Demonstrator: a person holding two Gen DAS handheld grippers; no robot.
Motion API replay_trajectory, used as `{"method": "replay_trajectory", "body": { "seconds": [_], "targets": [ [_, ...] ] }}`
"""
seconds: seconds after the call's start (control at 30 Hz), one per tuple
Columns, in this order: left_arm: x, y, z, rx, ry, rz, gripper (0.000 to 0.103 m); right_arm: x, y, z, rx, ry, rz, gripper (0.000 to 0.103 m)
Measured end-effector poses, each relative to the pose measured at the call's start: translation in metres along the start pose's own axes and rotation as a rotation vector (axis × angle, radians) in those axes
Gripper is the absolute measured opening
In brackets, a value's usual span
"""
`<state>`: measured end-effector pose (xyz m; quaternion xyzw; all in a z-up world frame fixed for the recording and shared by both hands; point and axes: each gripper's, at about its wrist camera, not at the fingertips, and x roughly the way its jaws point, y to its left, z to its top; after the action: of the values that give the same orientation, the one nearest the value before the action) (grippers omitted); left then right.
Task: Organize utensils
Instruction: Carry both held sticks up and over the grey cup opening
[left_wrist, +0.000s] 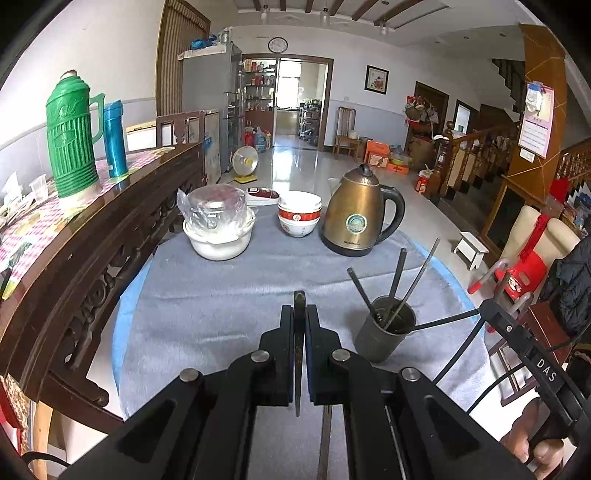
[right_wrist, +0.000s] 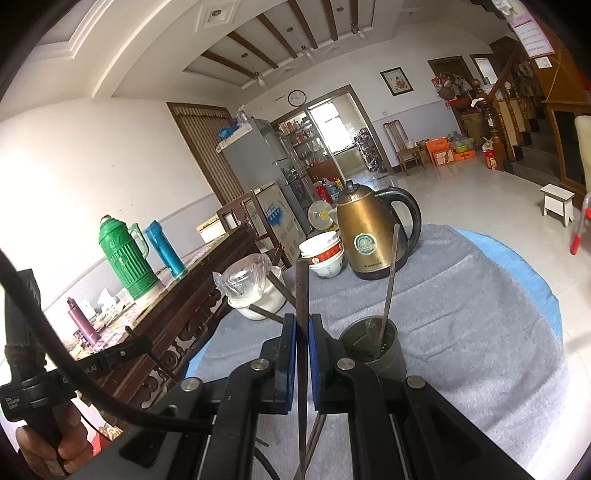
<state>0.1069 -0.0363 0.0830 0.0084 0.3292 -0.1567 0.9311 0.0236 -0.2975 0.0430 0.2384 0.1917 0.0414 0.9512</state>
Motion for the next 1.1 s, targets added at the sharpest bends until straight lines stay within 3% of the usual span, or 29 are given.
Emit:
{"method": "replay_trajectory", "body": {
  "seconds": [0.63, 1.1],
  "targets": [
    [-0.030, -0.016, 0.034, -0.007, -0.056, -0.141, 0.005, -0.025, 0.004, 0.047, -0.050, -0.108, -0.043, 0.007],
    [-0.041, -0.051, 0.059, 0.019, -0.158, -0.171, 0.005, -0.018, -0.006, 0.079, -0.053, -0.201, -0.053, 0.007]
  ]
}}
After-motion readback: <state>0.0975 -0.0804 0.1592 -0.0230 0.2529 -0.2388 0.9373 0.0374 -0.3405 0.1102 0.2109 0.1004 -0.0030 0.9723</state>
